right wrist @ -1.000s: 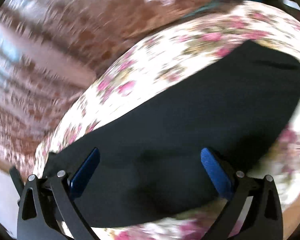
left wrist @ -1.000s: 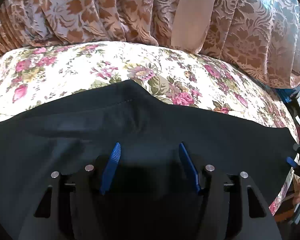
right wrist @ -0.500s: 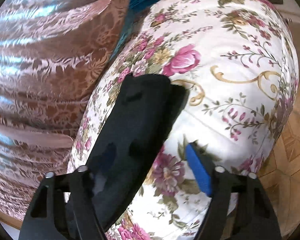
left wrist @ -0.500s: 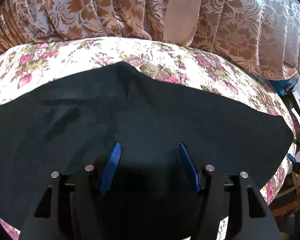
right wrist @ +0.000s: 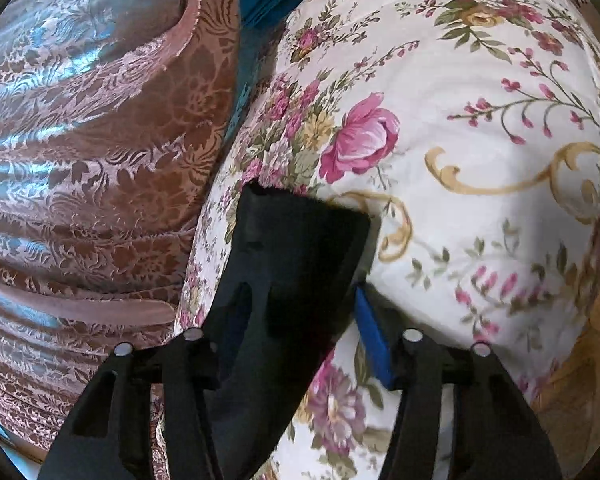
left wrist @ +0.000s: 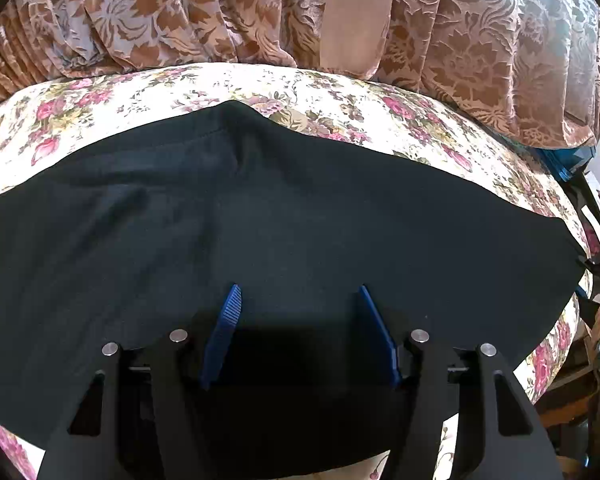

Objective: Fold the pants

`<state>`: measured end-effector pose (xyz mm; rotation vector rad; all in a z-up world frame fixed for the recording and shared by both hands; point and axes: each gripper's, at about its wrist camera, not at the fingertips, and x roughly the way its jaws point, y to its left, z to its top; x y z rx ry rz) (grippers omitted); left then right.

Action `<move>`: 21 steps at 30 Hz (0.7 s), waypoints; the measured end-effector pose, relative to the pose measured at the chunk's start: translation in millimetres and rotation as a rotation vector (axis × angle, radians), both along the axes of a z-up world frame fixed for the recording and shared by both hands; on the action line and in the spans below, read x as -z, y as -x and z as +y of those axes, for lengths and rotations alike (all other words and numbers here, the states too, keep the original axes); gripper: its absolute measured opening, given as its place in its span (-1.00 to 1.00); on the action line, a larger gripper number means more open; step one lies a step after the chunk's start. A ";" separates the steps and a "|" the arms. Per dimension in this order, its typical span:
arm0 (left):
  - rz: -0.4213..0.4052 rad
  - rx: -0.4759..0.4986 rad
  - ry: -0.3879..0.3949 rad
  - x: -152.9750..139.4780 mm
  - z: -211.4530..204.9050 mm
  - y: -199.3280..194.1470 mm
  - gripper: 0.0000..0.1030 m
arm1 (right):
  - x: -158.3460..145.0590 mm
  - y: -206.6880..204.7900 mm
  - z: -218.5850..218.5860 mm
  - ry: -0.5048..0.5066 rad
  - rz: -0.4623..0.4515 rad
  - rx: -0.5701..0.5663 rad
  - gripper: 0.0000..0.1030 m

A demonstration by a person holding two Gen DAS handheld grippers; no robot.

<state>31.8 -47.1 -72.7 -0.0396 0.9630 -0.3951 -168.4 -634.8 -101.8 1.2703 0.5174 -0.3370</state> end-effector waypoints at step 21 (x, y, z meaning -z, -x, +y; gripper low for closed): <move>0.042 0.058 0.141 -17.4 2.9 3.6 0.16 | -110.4 -90.2 134.1 0.283 -0.104 -0.478 -0.67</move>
